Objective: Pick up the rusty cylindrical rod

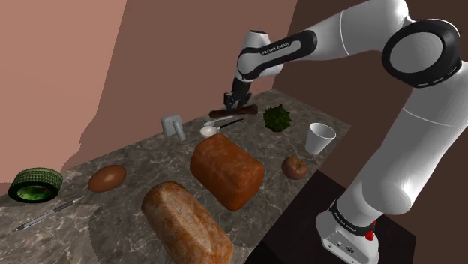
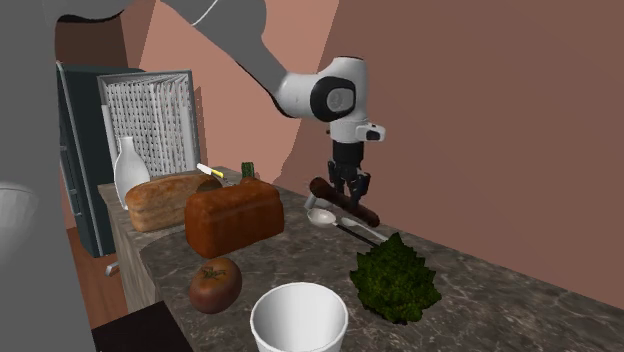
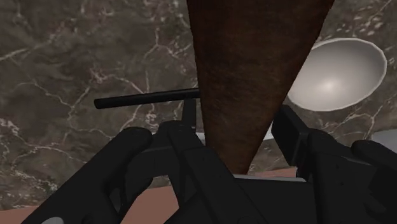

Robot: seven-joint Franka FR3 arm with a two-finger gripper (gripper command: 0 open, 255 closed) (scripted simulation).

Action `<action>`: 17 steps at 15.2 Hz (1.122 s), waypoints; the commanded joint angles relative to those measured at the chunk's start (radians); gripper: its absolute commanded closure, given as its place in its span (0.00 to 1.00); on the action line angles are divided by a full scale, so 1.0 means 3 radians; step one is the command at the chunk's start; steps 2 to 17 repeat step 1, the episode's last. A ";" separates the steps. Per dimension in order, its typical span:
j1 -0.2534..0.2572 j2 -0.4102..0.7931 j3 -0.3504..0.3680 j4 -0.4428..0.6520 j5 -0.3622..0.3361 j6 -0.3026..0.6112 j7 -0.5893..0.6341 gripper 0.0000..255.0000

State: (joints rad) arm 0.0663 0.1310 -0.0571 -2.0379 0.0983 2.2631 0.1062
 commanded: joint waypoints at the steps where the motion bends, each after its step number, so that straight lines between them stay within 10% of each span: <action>1: 0.0002 -0.0012 0.0000 0.0018 -0.0004 -0.0029 0.0006 1.00; 17: 0.0002 -0.0012 0.0000 0.0018 -0.0004 -0.0029 0.0006 1.00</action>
